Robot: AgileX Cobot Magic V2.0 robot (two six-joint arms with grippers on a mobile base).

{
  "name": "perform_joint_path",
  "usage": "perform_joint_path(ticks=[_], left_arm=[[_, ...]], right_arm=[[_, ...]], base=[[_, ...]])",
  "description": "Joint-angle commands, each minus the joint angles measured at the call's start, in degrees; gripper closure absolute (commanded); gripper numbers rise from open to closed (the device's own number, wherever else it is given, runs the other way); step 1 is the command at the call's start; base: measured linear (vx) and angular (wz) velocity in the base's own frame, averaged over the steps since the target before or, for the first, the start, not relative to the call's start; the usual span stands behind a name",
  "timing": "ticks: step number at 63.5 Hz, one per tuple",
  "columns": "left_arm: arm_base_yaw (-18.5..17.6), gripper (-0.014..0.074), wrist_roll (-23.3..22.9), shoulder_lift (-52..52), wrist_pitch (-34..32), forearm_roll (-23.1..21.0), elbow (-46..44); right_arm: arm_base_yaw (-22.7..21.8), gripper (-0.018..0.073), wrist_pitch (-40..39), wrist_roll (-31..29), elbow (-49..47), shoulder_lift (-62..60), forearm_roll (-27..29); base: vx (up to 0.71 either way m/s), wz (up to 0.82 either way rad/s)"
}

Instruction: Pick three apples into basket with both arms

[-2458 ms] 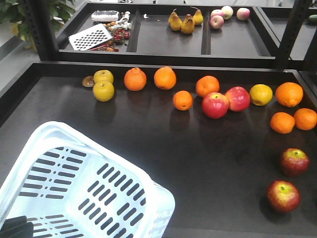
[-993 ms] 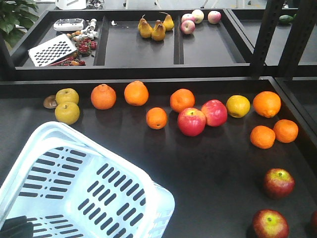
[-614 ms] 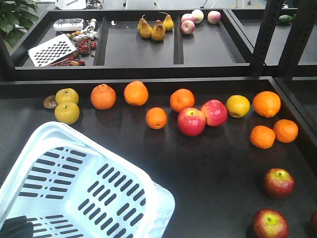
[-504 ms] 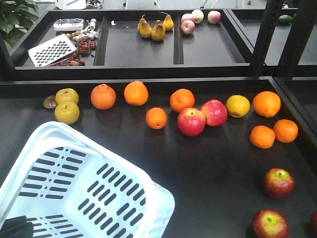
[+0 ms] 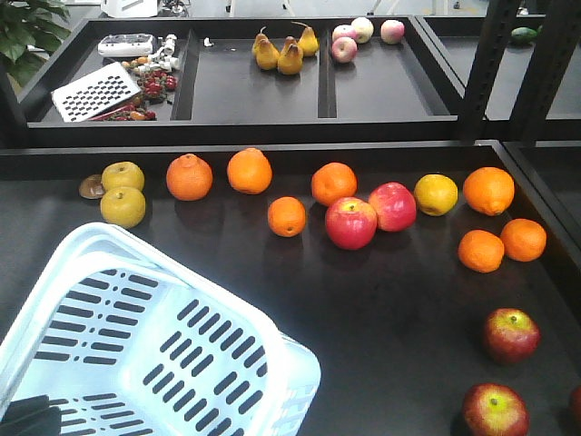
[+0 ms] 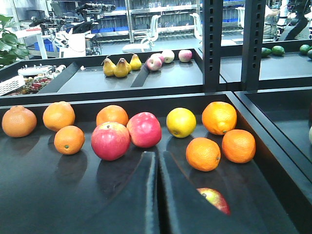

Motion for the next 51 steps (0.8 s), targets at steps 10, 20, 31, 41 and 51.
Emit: perform_joint_path(ticks=[10,20,31,41,51], left_arm=[[-0.4,0.0603,-0.4,0.2,-5.5,-2.5,-1.9],[-0.4,0.0603,-0.4,0.2,-5.1,-2.5,-1.9],[-0.4,0.0603,-1.6,0.2,-5.3,-3.4,-1.9],[-0.4,0.0603,-2.4,0.3,-7.3,-10.9,-2.1],[-0.4,0.0603,1.5,0.5,-11.3,-13.9,-2.1]], right_arm=[[-0.4,0.0564,-4.3,-0.4,0.8,-0.7,-0.6],[-0.4,0.0564,-4.3,-0.4,0.8,-0.7,-0.6],[-0.4,0.0564,-4.3,-0.4,0.8,-0.7,-0.6],[-0.4,0.0564,-4.3,-0.4,0.8,-0.7,-0.6],[-0.4,0.0564,-4.3,-0.4,0.8,-0.7,-0.6]], base=[[0.00,0.00],[0.00,0.00],[0.00,0.00],[0.00,0.00],[0.00,0.00]])
